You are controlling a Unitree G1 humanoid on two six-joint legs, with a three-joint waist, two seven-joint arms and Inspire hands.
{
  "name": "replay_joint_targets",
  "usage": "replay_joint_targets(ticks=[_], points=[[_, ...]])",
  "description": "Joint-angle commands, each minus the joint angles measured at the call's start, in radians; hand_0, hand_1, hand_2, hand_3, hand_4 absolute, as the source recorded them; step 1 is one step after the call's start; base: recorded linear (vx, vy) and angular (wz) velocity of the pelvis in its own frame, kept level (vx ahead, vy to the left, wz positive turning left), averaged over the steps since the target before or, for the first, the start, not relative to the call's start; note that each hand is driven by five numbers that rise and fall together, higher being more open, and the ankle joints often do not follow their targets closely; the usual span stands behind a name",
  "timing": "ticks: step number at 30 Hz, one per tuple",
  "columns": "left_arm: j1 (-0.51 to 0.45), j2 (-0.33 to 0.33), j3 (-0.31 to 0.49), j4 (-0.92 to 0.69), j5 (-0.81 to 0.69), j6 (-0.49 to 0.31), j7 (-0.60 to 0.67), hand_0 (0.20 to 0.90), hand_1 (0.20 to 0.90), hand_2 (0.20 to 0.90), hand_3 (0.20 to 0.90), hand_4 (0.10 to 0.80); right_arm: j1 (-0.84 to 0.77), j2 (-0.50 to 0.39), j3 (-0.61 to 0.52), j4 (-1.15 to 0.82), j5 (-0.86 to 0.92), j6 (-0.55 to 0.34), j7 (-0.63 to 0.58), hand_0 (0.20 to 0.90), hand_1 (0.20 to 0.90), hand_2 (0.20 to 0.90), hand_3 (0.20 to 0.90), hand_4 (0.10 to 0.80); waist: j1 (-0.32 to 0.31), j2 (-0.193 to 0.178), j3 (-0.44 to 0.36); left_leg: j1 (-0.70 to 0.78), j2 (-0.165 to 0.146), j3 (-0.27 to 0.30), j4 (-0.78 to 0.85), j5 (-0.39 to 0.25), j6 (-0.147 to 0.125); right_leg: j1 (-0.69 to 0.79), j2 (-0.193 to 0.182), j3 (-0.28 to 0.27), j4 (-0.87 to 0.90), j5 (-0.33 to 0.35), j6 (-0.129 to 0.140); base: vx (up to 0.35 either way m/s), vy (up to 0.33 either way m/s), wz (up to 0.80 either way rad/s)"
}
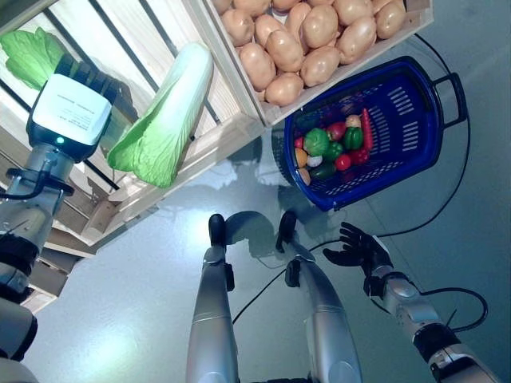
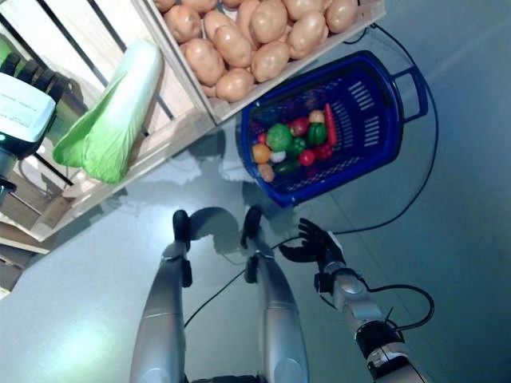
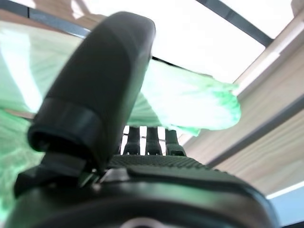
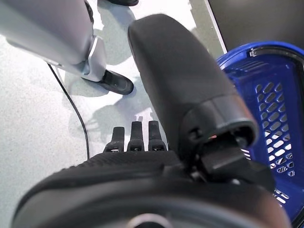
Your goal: Put vegetables into the basket
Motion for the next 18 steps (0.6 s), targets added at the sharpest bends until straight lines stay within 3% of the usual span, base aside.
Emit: replay_joint_targets(ticks=[1,18], points=[[-0.109,0.024,0.054,-0.002,0.0,0.058,0.041,0.3,0.3,0.3,0.3,0.4,0.09,-0.118,-0.049,-0.083,0.042,-0.023,-0.045,0.9,0.9,0.9,0.9,0.8,-0.006,0.032,0.0,-0.017,0.006,-0.025,-0.008,0.018,-0.033,0.064,-0.078,0.034,0.074,-0.092,0.084,0.0,0.0,0.0],[-0.104,0.031,0.065,0.0,-0.067,0.057,0.073,0.3,0.3,0.3,0.3,0.4,0.113,-0.108,-0.057,-0.086,0.054,-0.034,-0.047,0.9,0.9,0.9,0.9,0.8,-0.006,0.031,0.0,0.03,-0.003,-0.017,-0.017,0.013,-0.033,0.114,-0.083,0.028,0.053,-0.086,0.088,0.003,-0.009,0.0]])
